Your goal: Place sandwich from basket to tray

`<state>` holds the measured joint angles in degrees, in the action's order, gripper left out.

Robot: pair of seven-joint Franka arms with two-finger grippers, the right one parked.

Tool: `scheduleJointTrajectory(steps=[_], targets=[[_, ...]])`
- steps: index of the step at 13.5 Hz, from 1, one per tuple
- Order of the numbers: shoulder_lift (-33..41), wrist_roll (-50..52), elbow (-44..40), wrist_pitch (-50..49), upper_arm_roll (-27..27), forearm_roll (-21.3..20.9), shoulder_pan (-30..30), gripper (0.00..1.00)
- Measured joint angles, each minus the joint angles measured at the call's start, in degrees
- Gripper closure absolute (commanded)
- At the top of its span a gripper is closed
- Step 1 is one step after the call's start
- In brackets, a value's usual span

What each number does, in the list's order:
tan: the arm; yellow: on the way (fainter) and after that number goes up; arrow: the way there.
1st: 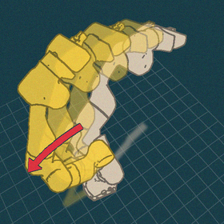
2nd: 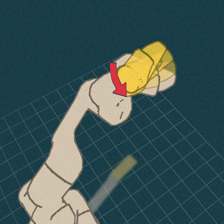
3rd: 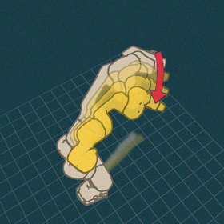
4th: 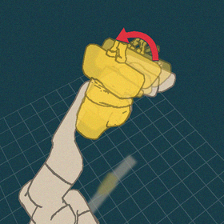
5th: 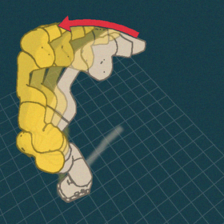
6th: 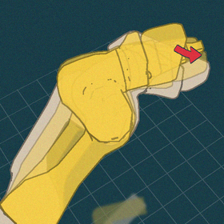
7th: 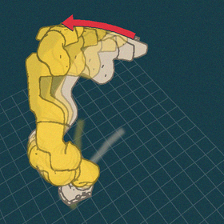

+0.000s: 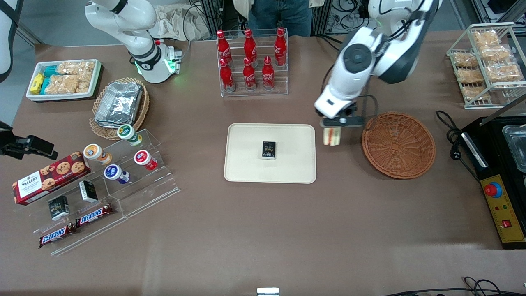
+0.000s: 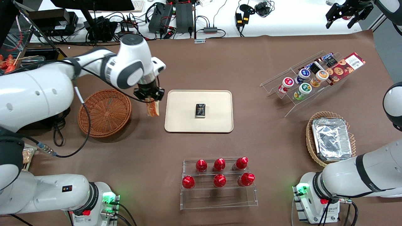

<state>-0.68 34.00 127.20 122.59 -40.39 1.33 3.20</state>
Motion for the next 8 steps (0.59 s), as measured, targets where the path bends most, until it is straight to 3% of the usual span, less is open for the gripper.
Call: scheduleJointTrajectory(steps=[3, 8], targets=[[-7.61, 2.08, 0.03, 6.71, -0.4, -6.34, -1.56, 1.0], [-22.78, 14.14, -2.31, 15.48, -0.21, -24.33, -1.67, 1.0]])
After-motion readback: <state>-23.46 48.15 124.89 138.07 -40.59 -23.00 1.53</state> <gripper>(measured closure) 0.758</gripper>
